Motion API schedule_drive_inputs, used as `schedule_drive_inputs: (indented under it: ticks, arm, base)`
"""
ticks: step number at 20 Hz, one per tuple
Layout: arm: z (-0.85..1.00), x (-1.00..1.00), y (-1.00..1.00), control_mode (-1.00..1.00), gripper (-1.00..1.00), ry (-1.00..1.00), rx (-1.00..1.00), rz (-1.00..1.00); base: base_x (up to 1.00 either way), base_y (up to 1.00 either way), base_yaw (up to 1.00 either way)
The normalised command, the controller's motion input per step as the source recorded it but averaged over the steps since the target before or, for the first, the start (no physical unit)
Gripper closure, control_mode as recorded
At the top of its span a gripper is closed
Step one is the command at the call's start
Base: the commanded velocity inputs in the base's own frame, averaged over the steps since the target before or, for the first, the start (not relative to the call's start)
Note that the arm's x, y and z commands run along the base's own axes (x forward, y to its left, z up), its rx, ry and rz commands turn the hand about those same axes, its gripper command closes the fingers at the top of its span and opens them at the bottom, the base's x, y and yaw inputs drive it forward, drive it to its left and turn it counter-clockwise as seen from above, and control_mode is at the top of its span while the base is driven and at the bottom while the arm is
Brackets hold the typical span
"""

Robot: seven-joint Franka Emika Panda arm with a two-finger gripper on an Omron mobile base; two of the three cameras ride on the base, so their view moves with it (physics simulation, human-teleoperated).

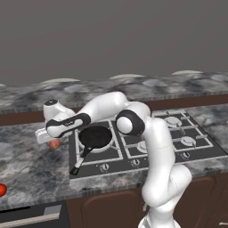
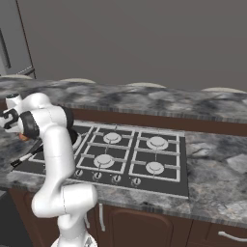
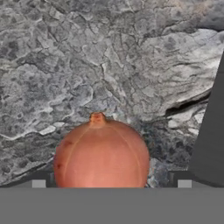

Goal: Place the pan on the front left burner on the stove. Then place the tomato and the onion in the pan and turn on the front left burner.

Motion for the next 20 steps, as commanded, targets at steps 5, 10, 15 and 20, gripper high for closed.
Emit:
schedule_drive_inputs:
  ticks: [5, 10, 15, 20]
  arm:
    - [-0.2, 0.0, 0.01, -1.0, -1.0, 0.05, 0.0, 0.0]
    - [-0.08, 0.0, 0.0, -1.0, 1.0, 0.02, 0.0, 0.0]
    - [0.47, -0.32, -0.32, -1.0, 1.0, -0.07, 0.0, 0.0]
    - [0.8, -0.26, -0.48, -1.0, 1.0, -0.08, 0.0, -0.01]
  base:
    - [0.0, 0.0, 0.0]
    - [0.0, 0.0, 0.0]
    - [0.0, 0.0, 0.0]
    - [0.0, 0.0, 0.0]
